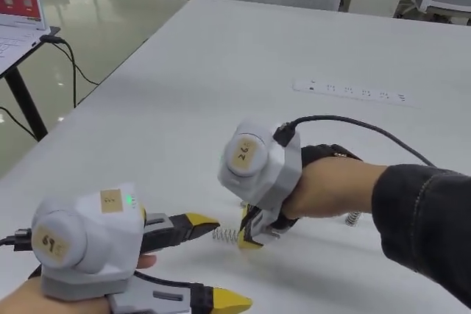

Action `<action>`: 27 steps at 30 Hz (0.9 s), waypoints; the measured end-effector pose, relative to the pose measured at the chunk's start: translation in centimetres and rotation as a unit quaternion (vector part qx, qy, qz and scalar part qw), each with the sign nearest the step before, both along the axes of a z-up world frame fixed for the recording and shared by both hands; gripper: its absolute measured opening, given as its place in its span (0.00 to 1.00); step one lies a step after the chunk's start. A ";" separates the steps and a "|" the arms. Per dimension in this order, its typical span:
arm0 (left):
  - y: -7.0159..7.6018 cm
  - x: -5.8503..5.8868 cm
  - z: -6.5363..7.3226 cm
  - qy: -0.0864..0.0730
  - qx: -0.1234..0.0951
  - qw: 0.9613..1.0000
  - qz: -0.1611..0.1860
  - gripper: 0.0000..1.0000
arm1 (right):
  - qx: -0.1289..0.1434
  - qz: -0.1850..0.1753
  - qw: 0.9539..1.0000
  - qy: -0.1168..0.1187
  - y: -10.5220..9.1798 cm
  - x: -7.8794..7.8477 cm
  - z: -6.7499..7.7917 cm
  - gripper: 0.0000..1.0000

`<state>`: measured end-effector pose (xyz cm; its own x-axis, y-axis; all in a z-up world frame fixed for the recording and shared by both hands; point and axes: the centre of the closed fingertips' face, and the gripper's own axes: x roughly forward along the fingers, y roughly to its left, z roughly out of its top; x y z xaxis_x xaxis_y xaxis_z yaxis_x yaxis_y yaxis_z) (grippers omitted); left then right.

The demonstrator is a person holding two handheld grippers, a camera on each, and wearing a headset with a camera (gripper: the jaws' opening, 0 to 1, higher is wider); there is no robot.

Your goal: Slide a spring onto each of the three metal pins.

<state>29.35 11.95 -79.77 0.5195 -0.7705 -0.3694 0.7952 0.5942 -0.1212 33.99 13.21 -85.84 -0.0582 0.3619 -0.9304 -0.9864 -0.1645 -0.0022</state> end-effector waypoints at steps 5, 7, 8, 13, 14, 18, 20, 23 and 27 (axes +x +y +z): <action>0.0 0.2 0.1 -0.001 0.001 1.000 -0.003 0.58 | -0.001 0.005 1.000 0.006 -1.0 -0.6 1.1 0.07; 0.0 0.3 0.1 -0.002 0.003 1.000 -0.005 0.58 | -0.002 0.008 1.000 0.005 -1.5 -0.8 1.5 0.07; -0.1 0.3 0.2 -0.002 0.004 1.000 -0.007 0.57 | -0.001 0.009 1.000 0.006 -1.7 -0.8 1.7 0.07; -0.5 0.5 0.4 -0.005 0.009 1.000 -0.021 0.57 | 0.001 0.013 1.000 0.008 -2.6 -1.5 2.5 0.07; -0.6 0.5 0.4 -0.005 0.009 1.000 -0.023 0.57 | 0.001 0.014 1.000 0.009 -2.8 -1.7 2.8 0.07; -1.1 0.5 0.6 -0.008 0.013 0.999 -0.035 0.55 | 0.002 0.021 1.000 0.009 -3.7 -2.4 3.5 0.07; -1.3 0.6 0.7 -0.009 0.014 0.999 -0.040 0.55 | 0.004 0.023 1.000 0.006 -4.2 -2.6 3.9 0.07; -1.7 0.6 0.9 -0.011 0.015 0.999 -0.047 0.54 | 0.007 0.024 1.000 0.003 -4.7 -3.0 4.5 0.07; -2.2 0.6 1.0 -0.014 0.016 0.998 -0.059 0.51 | 0.013 0.022 1.000 0.007 -5.3 -3.4 5.0 0.07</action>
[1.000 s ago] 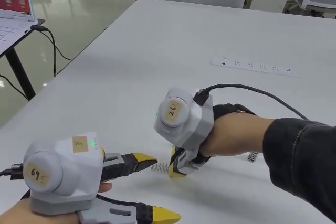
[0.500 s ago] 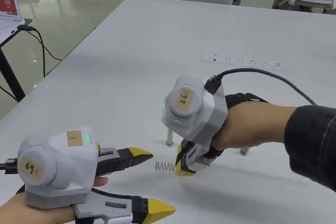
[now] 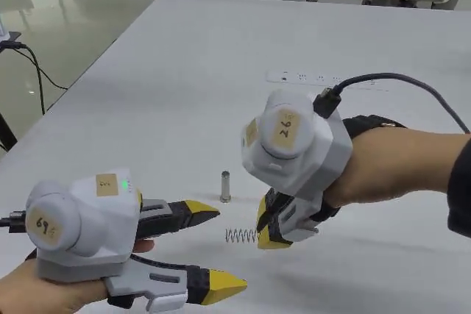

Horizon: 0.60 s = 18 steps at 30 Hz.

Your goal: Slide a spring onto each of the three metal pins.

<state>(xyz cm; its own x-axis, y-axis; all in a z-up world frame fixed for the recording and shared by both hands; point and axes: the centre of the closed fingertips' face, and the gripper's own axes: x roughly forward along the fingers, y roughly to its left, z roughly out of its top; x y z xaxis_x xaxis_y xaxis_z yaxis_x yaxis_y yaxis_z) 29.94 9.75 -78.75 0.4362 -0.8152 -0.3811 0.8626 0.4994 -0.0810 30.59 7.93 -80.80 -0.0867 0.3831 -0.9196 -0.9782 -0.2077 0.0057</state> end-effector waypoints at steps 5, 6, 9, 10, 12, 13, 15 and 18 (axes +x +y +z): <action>-0.6 -0.1 0.4 -0.006 -0.001 1.000 -0.013 0.47 | 0.000 0.001 1.000 0.001 -0.7 -0.4 0.3 0.07; -0.8 -0.1 0.5 -0.006 -0.002 1.000 -0.015 0.47 | 0.000 0.001 1.000 0.001 -0.8 -0.5 0.4 0.07; -1.1 -0.1 0.6 -0.008 -0.003 1.000 -0.022 0.43 | 0.003 0.001 1.000 0.001 -1.1 -0.8 0.7 0.07; -1.2 -0.2 0.6 -0.008 -0.003 1.000 -0.025 0.42 | 0.004 0.001 1.000 0.001 -1.2 -0.8 0.8 0.07; -1.4 -0.3 0.6 -0.009 -0.003 1.000 -0.029 0.40 | 0.005 0.000 1.000 0.001 -1.3 -0.9 0.9 0.07; -1.5 -0.4 0.6 -0.011 -0.002 0.999 -0.033 0.38 | 0.006 0.001 1.000 0.001 -1.4 -1.0 1.0 0.07; -1.7 -0.4 0.6 -0.014 -0.003 0.999 -0.038 0.35 | 0.006 0.002 1.000 0.001 -1.5 -1.1 1.1 0.07; -1.8 -0.4 0.8 -0.020 -0.004 0.999 -0.042 0.28 | 0.007 0.004 1.000 0.002 -1.5 -1.3 1.2 0.07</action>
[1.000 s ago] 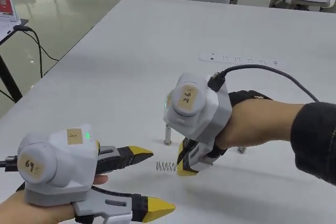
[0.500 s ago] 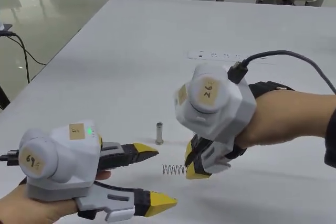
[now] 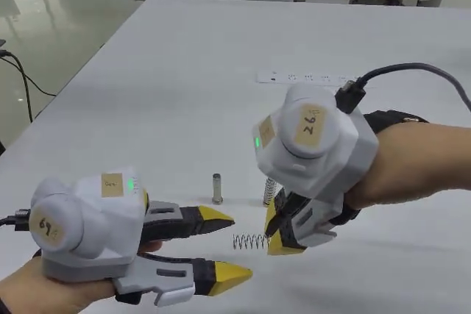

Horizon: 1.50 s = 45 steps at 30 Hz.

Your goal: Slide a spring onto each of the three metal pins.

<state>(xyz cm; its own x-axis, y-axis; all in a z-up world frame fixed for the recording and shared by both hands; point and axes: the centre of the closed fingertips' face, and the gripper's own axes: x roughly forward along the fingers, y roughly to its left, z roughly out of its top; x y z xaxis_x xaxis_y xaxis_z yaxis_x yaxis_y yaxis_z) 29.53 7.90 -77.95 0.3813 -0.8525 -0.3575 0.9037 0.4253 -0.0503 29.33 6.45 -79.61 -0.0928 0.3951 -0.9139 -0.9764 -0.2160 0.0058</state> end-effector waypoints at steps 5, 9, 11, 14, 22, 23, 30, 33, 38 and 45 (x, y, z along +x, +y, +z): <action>0.0 0.0 0.2 -0.007 -0.003 1.000 -0.004 0.18 | 0.003 0.005 1.000 0.000 0.2 -0.2 0.2 0.07; -0.1 0.0 0.4 -0.010 -0.006 1.000 -0.008 0.14 | 0.004 0.011 1.000 0.000 0.3 -0.3 0.4 0.07; -0.2 -0.1 0.4 -0.010 -0.008 1.000 -0.010 0.12 | 0.005 0.014 1.000 -0.001 0.4 -0.4 0.4 0.07; -0.3 -0.2 0.4 -0.010 -0.006 1.000 -0.015 0.07 | 0.005 0.017 1.000 -0.001 0.4 -0.5 0.5 0.07; -0.4 -0.4 0.3 -0.010 -0.005 1.000 -0.023 0.04 | 0.000 0.026 1.000 -0.001 0.2 -0.8 0.5 0.07; -0.5 -0.5 0.3 -0.011 -0.004 1.000 -0.025 0.04 | 0.000 0.027 1.000 -0.001 0.2 -0.9 0.5 0.07; -0.8 -1.1 0.2 -0.010 -0.001 0.999 -0.040 0.03 | -0.006 0.039 0.999 0.003 -0.1 -1.2 0.6 0.07; -0.8 -1.1 0.2 -0.010 -0.001 0.999 -0.042 0.03 | -0.009 0.044 0.999 -0.003 -0.1 -1.4 0.8 0.07; -0.7 -1.2 0.4 -0.010 -0.004 0.999 -0.042 0.02 | -0.004 0.038 0.999 0.002 -0.1 -1.3 0.8 0.08; -0.9 -1.4 0.5 -0.008 -0.004 0.999 -0.047 0.02 | 0.000 0.035 0.999 0.010 -0.1 -1.5 0.4 0.08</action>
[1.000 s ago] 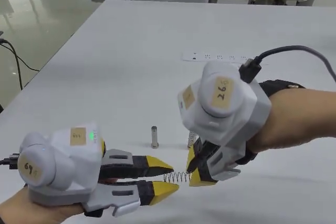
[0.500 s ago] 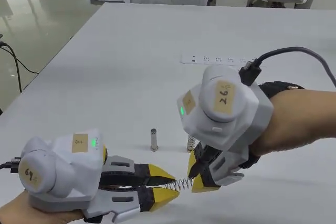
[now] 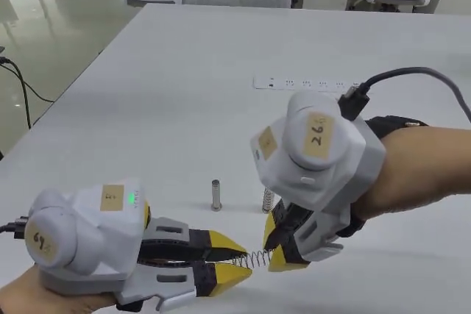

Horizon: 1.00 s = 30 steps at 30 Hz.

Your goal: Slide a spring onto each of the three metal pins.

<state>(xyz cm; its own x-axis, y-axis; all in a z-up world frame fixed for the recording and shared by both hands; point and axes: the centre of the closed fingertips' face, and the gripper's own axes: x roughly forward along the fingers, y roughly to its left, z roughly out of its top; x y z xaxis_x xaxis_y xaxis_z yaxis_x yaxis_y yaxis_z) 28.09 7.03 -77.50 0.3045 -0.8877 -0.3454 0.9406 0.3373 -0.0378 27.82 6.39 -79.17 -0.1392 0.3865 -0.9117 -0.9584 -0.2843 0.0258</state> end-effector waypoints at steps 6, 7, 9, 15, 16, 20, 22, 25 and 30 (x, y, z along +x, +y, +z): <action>0.0 0.1 0.6 -0.002 -0.009 1.000 0.002 0.02 | -0.006 -0.002 1.000 0.007 -0.2 0.0 -0.6 0.11; 0.0 0.1 0.7 -0.003 -0.010 1.000 0.002 0.02 | -0.006 -0.003 1.000 0.008 -0.3 0.0 -0.7 0.10; 0.0 0.1 1.1 -0.003 -0.016 1.000 0.004 0.02 | -0.006 -0.005 1.000 0.010 -0.3 0.1 -0.8 0.10; -0.1 0.2 1.2 -0.001 -0.020 1.000 0.006 0.02 | -0.003 -0.007 1.000 0.009 -0.3 0.2 -0.8 0.09; -0.1 0.2 1.1 -0.001 -0.020 1.000 0.006 0.02 | -0.002 -0.007 1.000 0.009 -0.3 0.2 -0.7 0.09; -0.1 0.2 1.0 0.000 -0.020 1.000 0.007 0.02 | -0.002 -0.006 1.000 0.005 -0.2 0.2 -0.4 0.08; -0.1 0.3 0.9 0.002 -0.017 1.000 0.008 0.02 | 0.002 -0.004 1.000 0.001 0.0 0.2 0.1 0.08; -0.1 0.4 0.7 0.004 -0.015 1.000 0.010 0.02 | 0.008 -0.004 1.000 0.001 0.2 0.3 0.6 0.08; -0.1 0.5 0.6 0.005 -0.016 1.000 0.010 0.02 | 0.013 0.001 1.000 0.000 0.6 0.1 1.2 0.08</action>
<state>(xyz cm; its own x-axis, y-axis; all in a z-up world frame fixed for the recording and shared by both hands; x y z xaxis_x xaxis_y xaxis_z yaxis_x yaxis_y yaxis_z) 28.57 6.89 -76.88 0.3192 -0.8920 -0.3202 0.9332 0.3547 -0.0579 27.89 7.00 -77.96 -0.1406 0.4097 -0.9013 -0.9580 -0.2861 0.0193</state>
